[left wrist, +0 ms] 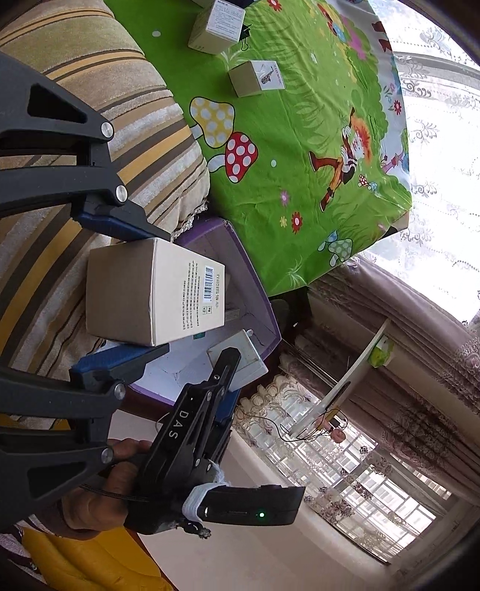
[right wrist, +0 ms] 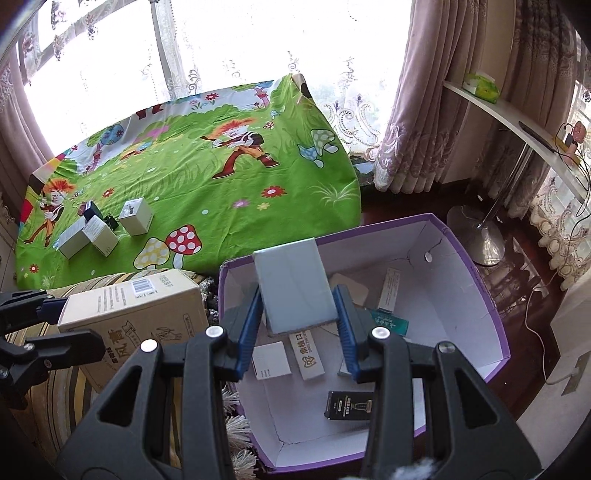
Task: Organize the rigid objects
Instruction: 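Carry both boxes into the purple storage box and open both tools, then move both open tools back over the remaining boxes on the bed, then grasp the white blue-capped box with the left tool while the right tool grasps the JIYIN MUSIC box, then carry both boxes into the purple storage box and open both tools, then move both open tools back over the remaining items on the bed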
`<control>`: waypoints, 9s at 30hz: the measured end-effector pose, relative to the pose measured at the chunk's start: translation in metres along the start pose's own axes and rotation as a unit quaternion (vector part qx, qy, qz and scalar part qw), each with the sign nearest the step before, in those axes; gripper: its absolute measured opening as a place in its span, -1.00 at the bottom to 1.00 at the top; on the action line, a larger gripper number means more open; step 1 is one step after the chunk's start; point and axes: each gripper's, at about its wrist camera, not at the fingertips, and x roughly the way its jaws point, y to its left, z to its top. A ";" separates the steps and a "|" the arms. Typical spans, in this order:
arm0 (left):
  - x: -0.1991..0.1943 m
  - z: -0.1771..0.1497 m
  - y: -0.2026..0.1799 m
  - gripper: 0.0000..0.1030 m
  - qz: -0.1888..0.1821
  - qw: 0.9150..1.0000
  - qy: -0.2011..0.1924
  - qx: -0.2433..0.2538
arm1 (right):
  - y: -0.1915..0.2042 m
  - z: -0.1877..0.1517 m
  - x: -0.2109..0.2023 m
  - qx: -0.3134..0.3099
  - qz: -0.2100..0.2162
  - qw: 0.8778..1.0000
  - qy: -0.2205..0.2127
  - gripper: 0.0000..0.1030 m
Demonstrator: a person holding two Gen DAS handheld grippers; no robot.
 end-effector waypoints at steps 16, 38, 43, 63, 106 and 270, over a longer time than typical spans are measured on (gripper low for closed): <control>-0.012 0.001 -0.005 0.36 0.024 0.999 -0.029 0.012 | -0.017 0.004 -0.014 0.043 -0.007 0.999 -0.025 0.58; -0.068 0.016 0.013 0.36 0.173 0.970 -0.108 0.134 | 0.048 0.030 -0.037 -0.019 -0.037 0.991 -0.129 0.83; -0.087 0.027 0.047 0.36 0.176 0.973 -0.118 0.090 | 0.066 0.043 -0.025 -0.014 0.029 0.995 -0.097 0.83; -0.151 0.065 0.195 0.36 0.240 0.954 -0.163 -0.079 | 0.169 0.098 0.036 -0.029 0.084 0.995 -0.052 0.83; -0.068 0.016 0.303 0.37 0.258 0.962 -0.008 -0.088 | 0.256 0.078 0.182 -0.129 0.071 0.984 0.100 0.63; -0.174 0.118 0.098 0.65 0.228 0.925 -0.281 0.112 | 0.174 0.115 -0.010 -0.031 0.052 0.992 -0.112 0.69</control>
